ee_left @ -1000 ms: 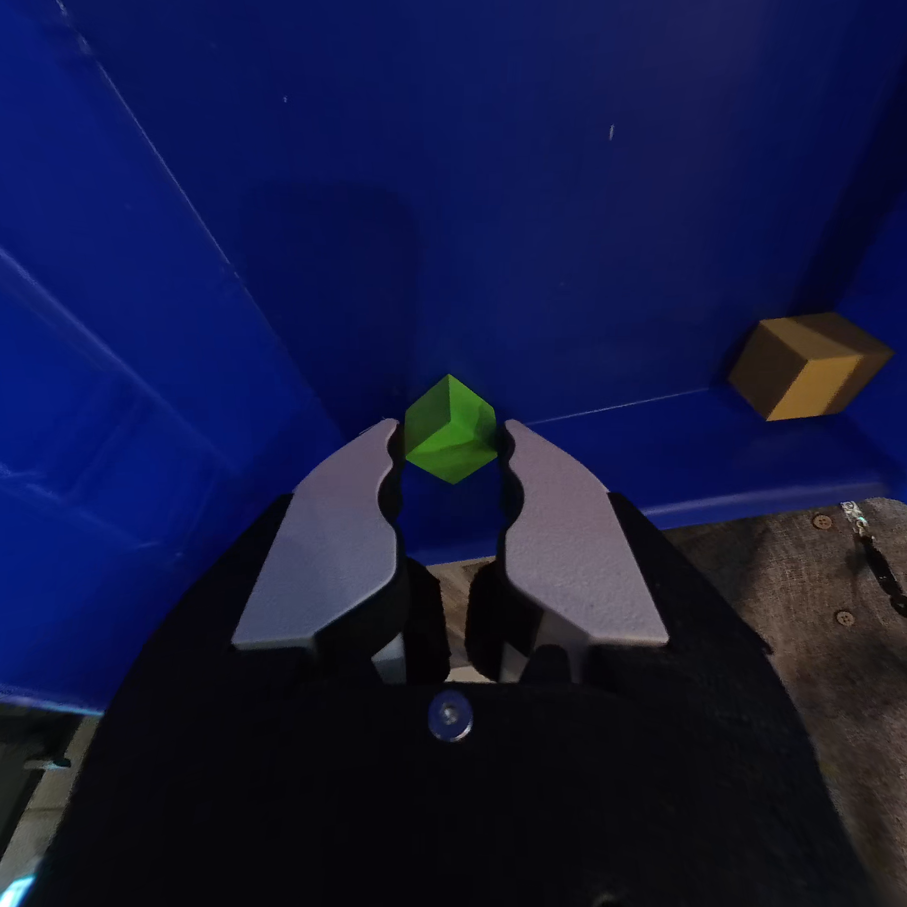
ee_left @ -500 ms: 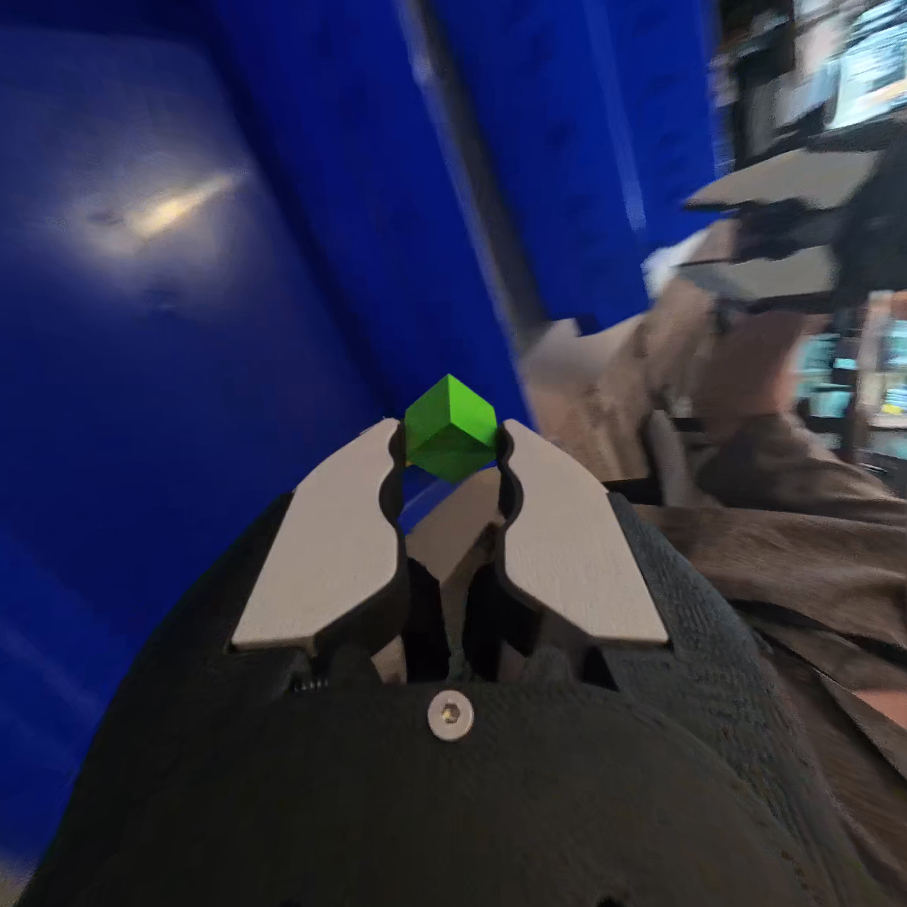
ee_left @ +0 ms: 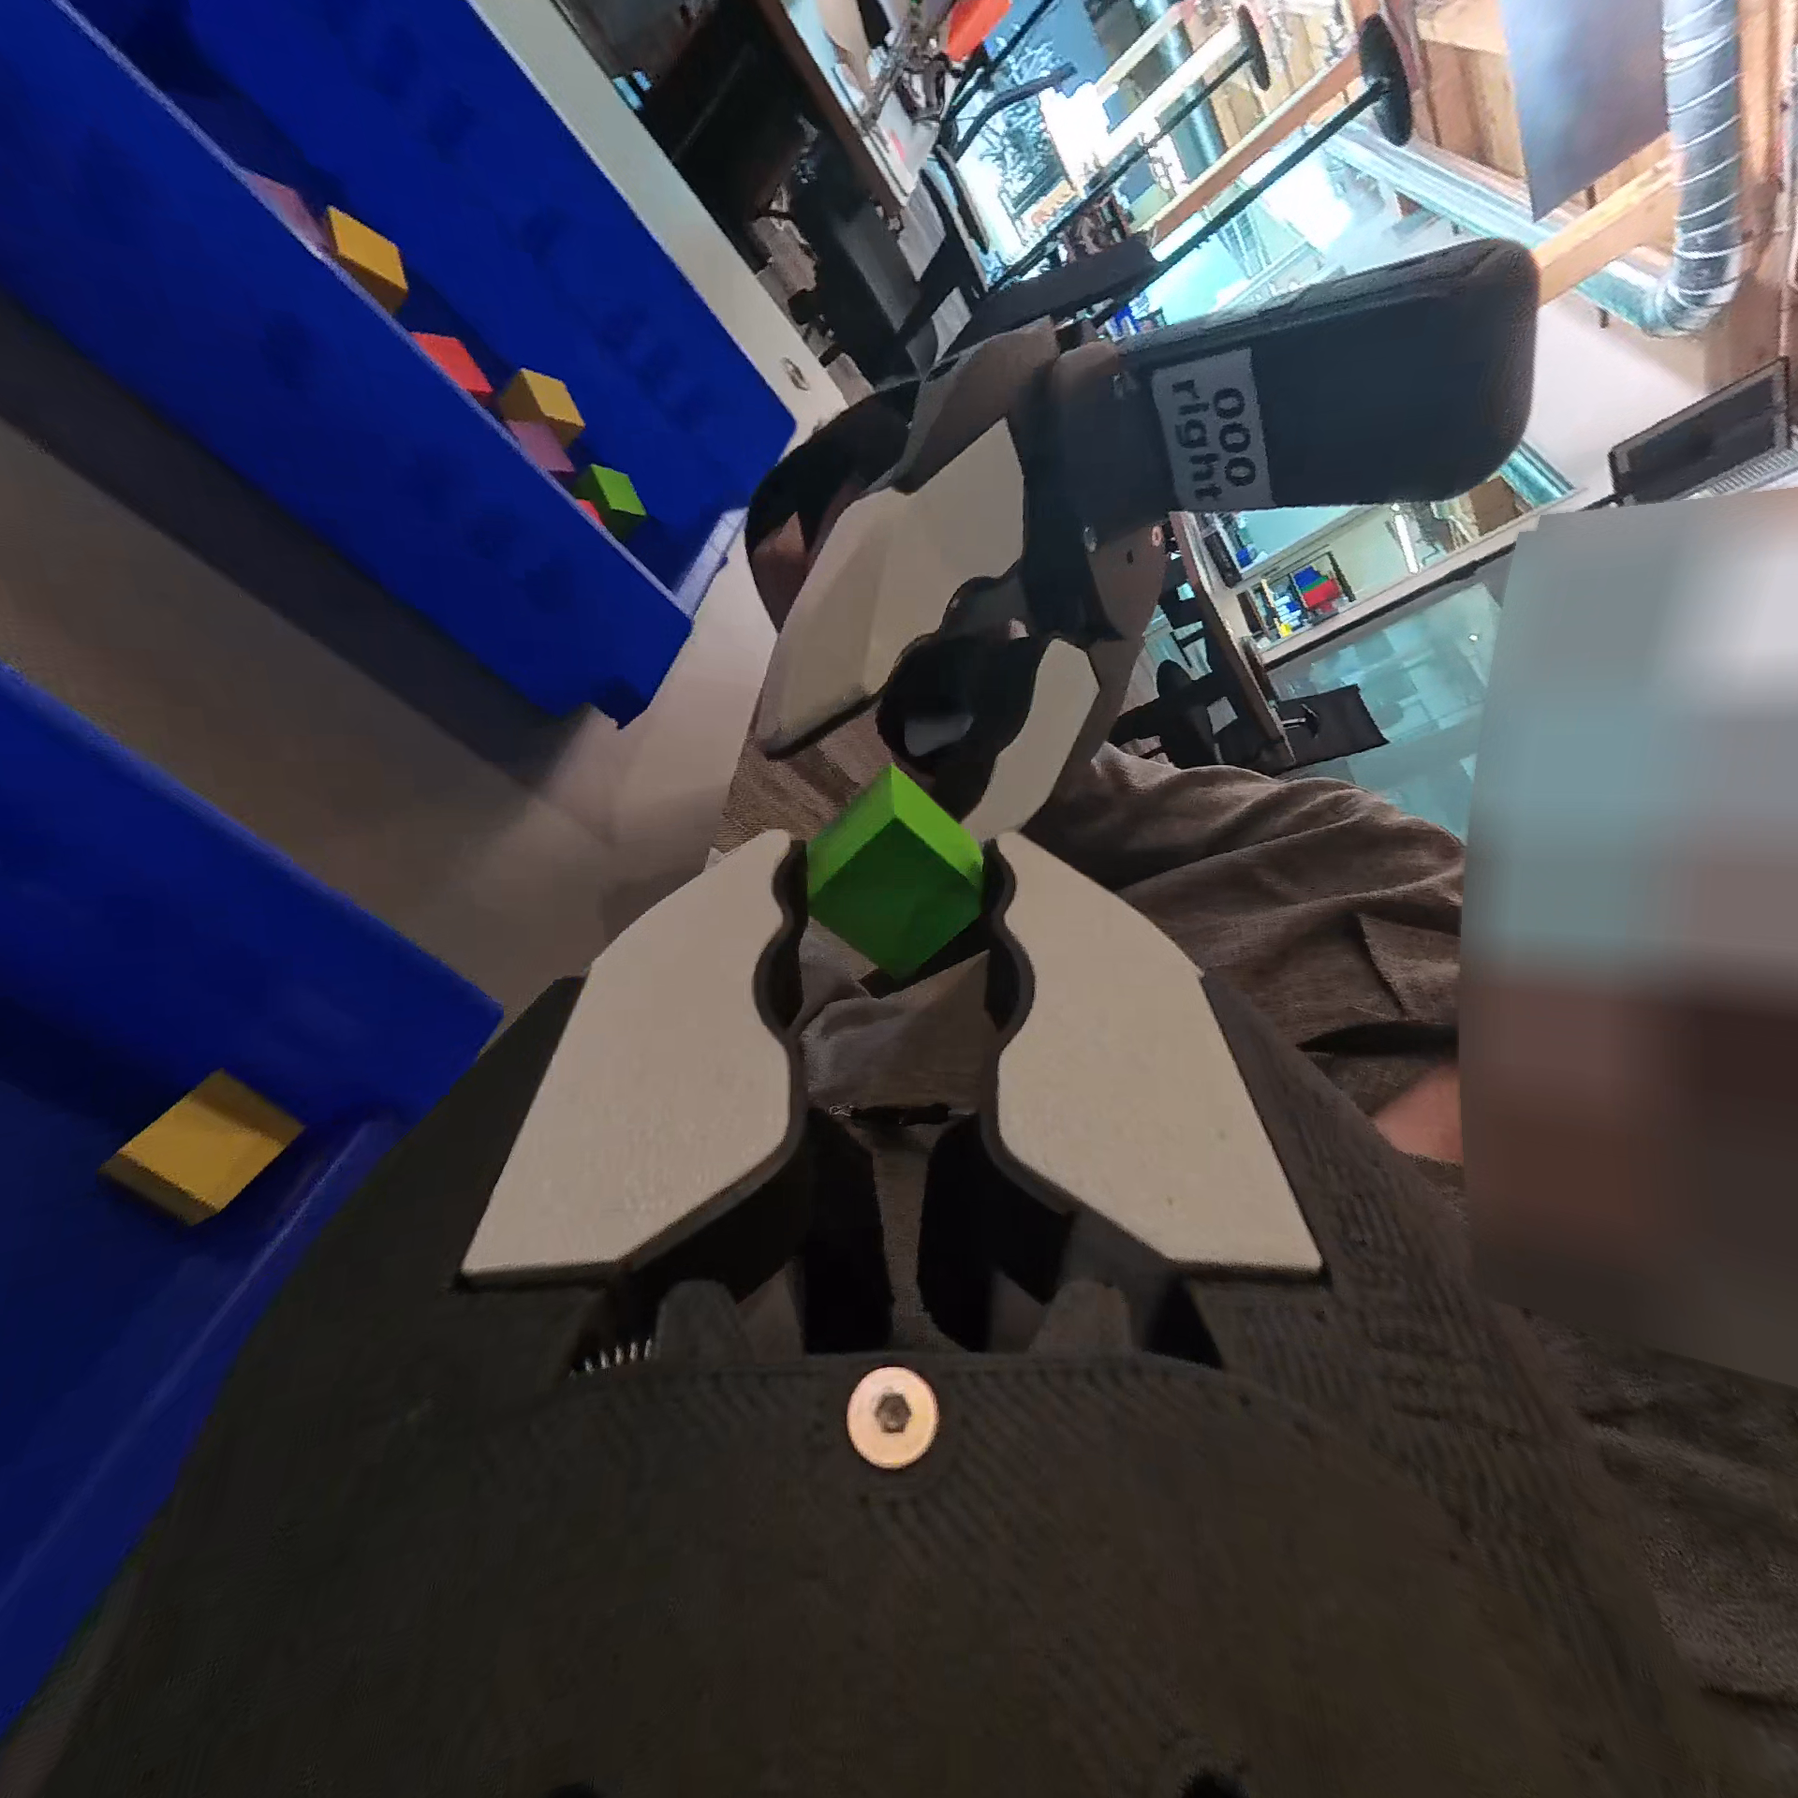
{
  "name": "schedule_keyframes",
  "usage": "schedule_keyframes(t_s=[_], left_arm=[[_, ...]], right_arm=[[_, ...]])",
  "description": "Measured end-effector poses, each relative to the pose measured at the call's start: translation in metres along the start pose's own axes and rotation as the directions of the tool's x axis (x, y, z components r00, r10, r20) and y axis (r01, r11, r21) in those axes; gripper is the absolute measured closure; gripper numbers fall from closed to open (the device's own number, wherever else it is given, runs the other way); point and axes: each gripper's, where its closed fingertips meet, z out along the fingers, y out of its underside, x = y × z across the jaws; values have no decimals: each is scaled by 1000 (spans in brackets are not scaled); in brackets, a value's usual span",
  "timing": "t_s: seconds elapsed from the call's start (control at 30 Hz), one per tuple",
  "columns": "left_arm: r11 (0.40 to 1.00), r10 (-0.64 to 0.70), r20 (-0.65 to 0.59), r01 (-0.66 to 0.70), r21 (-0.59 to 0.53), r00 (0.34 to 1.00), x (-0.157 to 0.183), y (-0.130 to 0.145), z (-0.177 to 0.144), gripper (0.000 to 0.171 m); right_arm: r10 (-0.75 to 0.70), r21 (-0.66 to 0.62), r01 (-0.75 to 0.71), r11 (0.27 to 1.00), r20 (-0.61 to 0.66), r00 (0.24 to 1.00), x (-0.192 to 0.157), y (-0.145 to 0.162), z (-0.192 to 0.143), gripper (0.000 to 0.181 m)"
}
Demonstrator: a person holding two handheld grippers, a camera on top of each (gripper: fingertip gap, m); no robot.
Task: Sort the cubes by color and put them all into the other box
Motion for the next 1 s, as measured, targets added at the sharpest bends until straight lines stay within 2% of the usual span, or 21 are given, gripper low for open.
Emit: schedule_keyframes(t_s=[0.33,0.57,0.67,0.83,1.0], left_arm=[[1000,3,-79,-2,16,997,10,2,3,138],[1000,-16,-144,16,2,989,13,6,9,139],[999,-35,-167,36,-1,985,10,7,12,139],[997,-43,-140,52,60,989,3,0,12,139],[993,-49,-98,58,100,994,-3,-5,12,139]], right_arm=[[-43,19,43,999,9,999,-12,-10,0,144],[-75,22,75,997,-2,997,-15,-11,4,133],[-107,11,107,994,-16,994,-17,-9,4,136],[-128,-20,127,992,-65,990,-12,-5,3,145],[-154,-29,151,988,-132,979,-6,-3,3,146]])
